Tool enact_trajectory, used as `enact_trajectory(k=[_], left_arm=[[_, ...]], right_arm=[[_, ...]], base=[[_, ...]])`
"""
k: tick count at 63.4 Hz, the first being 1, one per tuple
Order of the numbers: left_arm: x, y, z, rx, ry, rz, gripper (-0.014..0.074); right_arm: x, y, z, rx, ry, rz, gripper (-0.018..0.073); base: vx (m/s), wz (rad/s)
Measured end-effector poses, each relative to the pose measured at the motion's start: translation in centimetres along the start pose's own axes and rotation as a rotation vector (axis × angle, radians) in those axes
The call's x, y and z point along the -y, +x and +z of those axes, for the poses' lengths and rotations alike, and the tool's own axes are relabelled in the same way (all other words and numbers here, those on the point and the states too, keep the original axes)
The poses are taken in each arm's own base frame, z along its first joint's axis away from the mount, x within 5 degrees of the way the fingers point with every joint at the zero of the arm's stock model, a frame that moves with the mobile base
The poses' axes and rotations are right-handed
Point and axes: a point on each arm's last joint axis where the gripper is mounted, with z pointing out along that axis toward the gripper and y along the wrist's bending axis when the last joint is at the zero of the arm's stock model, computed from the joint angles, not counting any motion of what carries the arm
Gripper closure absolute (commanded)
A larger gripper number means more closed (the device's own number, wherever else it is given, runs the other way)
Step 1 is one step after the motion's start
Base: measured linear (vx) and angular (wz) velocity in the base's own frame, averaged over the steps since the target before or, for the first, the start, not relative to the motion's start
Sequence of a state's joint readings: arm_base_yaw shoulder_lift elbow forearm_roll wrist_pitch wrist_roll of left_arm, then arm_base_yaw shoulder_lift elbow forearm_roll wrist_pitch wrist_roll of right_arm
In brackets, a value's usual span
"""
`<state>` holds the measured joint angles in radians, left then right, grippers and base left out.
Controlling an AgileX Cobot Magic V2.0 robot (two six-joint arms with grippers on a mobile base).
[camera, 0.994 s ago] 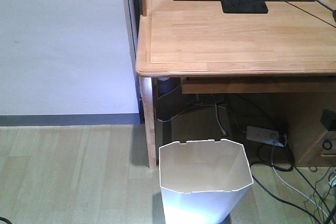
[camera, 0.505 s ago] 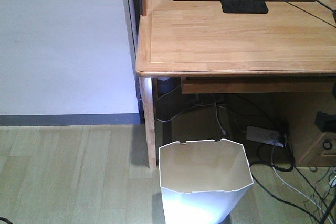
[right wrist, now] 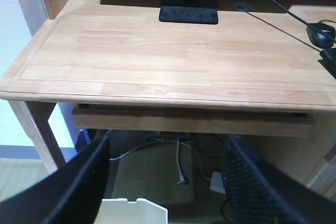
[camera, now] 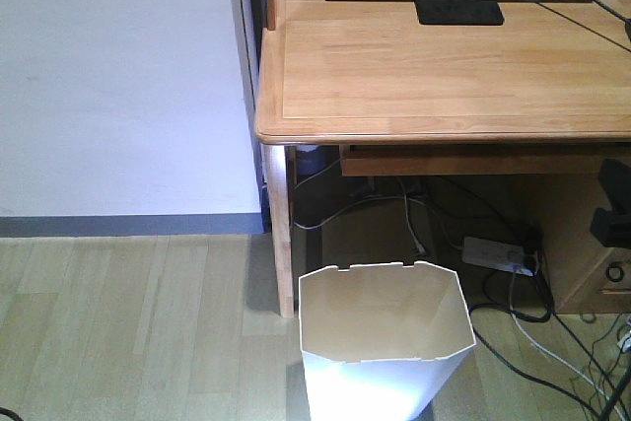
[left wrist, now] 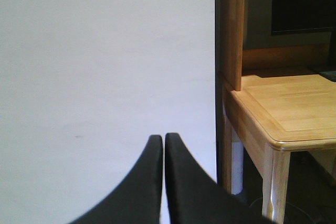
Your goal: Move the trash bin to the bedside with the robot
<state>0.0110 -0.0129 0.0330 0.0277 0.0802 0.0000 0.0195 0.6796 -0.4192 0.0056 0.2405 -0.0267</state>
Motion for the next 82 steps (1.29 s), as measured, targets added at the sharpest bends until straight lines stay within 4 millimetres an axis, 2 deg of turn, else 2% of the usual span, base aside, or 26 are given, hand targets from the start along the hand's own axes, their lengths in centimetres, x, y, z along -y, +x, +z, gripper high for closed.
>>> enact_trajectory(k=[17,33,44,56,70,82], left_arm=[[0.0,0.0,0.0,0.0,0.0,0.0,0.0603],[0.0,0.0,0.0,0.0,0.0,0.0,0.0603],[0.0,0.0,0.0,0.0,0.0,0.0,0.0603],[0.0,0.0,0.0,0.0,0.0,0.0,0.0603],[0.0,0.0,0.0,0.0,0.0,0.0,0.0603],[0.0,0.0,0.0,0.0,0.0,0.0,0.0603]], right_arm=[[0.0,-2.1,2.2,-0.167,-0.005,0.01,0.0103],[0.0,-3.8,6.3,-0.389,-0.012,0.02,0.0103],[0.0,-3.8,9.0,-0.517,-0.021,-0.003,0.0103],[0.0,-2.0,12.4,-0.657,-0.045,-0.062,0.0103],[2.0,2.1,16.5,-0.827,-0.047,-0.003,0.0103],[3.2,6.3,19.9,-0.946,-0.086,0.044,0.0103]], base=[[0.0,0.0],[0.0,0.0],[0.0,0.0],[0.0,0.0],[0.0,0.0],[0.0,0.0]])
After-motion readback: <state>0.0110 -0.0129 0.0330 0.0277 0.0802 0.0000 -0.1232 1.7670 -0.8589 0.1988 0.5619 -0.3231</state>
